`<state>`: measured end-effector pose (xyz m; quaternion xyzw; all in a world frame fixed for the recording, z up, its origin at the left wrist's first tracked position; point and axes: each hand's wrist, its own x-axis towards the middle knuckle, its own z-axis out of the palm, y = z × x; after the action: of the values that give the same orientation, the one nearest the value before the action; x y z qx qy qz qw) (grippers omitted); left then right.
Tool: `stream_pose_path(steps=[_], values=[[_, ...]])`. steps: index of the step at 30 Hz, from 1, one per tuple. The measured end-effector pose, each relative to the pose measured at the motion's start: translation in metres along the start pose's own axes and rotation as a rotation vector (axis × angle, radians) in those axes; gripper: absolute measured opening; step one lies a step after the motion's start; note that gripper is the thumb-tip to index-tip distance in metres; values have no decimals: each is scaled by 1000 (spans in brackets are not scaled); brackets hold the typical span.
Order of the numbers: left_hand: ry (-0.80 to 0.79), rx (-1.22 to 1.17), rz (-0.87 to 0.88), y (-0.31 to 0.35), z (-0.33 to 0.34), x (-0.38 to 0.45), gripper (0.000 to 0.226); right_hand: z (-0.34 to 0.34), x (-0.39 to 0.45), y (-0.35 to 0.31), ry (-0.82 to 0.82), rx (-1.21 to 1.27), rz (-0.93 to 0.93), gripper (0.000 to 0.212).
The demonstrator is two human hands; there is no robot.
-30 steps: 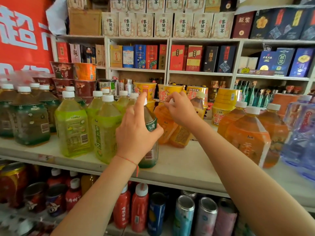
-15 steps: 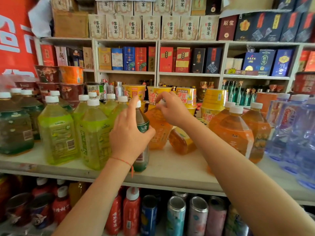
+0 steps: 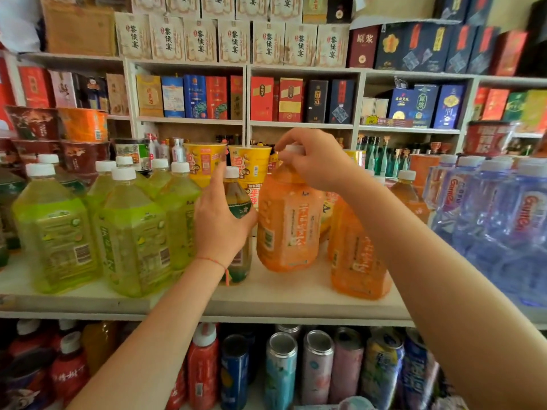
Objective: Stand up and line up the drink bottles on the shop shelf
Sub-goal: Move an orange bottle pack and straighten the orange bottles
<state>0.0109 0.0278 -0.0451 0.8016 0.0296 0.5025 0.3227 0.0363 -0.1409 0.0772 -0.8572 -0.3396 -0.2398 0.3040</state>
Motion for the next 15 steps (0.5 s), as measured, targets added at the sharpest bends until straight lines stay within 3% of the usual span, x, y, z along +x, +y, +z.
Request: stream_pose_path(steps=[4,8,11,15], values=[[-138,101,-33,3,20,15,93,-11,-18,7,-29,-58,23,22],[-10,186,301,26,35,20,56,-12,-32,15,-63,-104,7,23],[-286,107,268,32,42,33,24,-13,-41,22,-78,-65,32,23],[-741,77,139,41,56,50,10,-15,-46,27,-120,-36,-16,24]])
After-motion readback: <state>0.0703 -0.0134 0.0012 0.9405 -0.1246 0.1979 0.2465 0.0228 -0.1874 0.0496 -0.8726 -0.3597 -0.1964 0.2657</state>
